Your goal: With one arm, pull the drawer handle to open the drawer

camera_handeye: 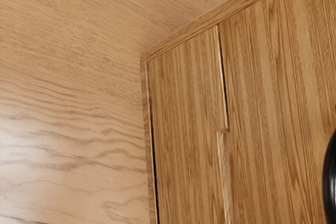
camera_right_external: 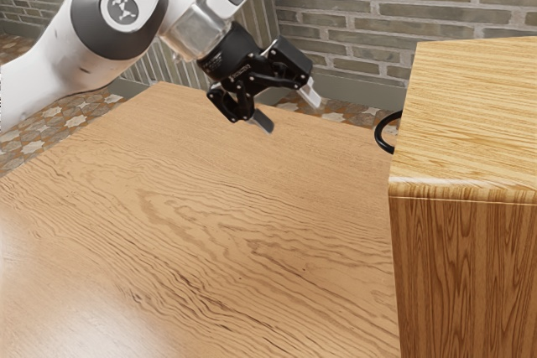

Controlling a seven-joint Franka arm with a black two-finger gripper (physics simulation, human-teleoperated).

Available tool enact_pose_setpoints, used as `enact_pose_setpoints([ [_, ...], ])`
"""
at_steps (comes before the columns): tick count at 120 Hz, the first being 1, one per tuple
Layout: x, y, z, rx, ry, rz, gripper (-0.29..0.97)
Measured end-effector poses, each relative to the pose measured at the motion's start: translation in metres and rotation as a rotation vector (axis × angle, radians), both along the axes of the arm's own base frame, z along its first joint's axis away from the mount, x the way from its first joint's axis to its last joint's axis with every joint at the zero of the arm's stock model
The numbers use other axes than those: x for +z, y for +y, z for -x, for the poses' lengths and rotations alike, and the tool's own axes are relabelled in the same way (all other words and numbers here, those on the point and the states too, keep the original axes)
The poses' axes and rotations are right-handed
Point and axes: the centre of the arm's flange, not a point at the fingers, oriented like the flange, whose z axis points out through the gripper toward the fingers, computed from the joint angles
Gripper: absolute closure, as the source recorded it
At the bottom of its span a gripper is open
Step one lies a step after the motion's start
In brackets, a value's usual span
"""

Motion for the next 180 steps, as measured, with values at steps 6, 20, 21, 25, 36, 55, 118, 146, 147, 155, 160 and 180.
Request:
enact_pose_setpoints([
  [6,0.001,-0.004,-0.001,0.003,-0.008,0.008,0.0],
  [20,-0.005,-0.029,-0.001,-0.02,-0.007,0.019,0.0],
  [21,-0.005,-0.031,-0.001,-0.022,-0.006,0.019,0.0],
  [25,-0.007,-0.04,-0.001,-0.032,-0.005,0.021,0.0],
  [36,-0.009,-0.061,0.001,-0.059,-0.005,0.026,0.0],
  [55,-0.011,-0.073,0.001,-0.065,-0.002,0.03,0.0],
  [118,-0.016,-0.068,-0.004,-0.028,-0.005,0.044,0.0],
  [146,-0.03,-0.075,-0.012,-0.028,0.013,0.042,0.0],
  [147,-0.031,-0.074,-0.013,-0.027,0.014,0.042,0.0],
  [155,-0.035,-0.073,-0.016,-0.023,0.019,0.041,0.0],
  [160,-0.036,-0.075,-0.016,-0.024,0.019,0.041,0.0],
  [180,-0.034,-0.08,-0.016,-0.029,0.01,0.042,0.0],
])
